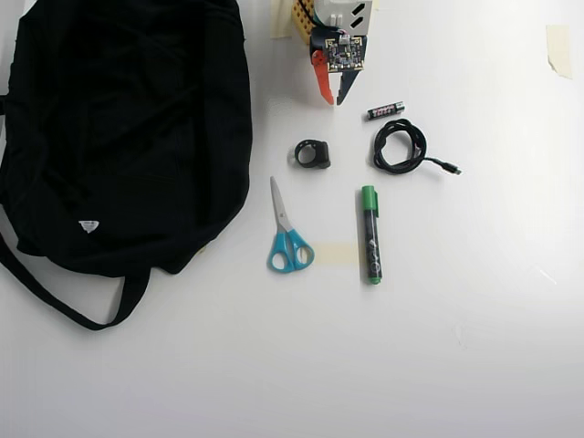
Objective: Put the green marker into the black bag
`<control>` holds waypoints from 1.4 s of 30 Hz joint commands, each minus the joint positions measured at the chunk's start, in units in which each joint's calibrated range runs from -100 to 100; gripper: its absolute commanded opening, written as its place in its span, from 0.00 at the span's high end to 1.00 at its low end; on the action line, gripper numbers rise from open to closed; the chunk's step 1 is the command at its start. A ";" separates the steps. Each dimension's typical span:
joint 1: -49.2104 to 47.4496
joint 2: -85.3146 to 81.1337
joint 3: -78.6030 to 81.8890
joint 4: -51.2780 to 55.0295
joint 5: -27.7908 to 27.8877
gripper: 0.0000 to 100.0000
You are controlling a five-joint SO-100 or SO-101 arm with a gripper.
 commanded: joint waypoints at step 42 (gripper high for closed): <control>-0.28 -0.66 1.25 1.89 0.29 0.98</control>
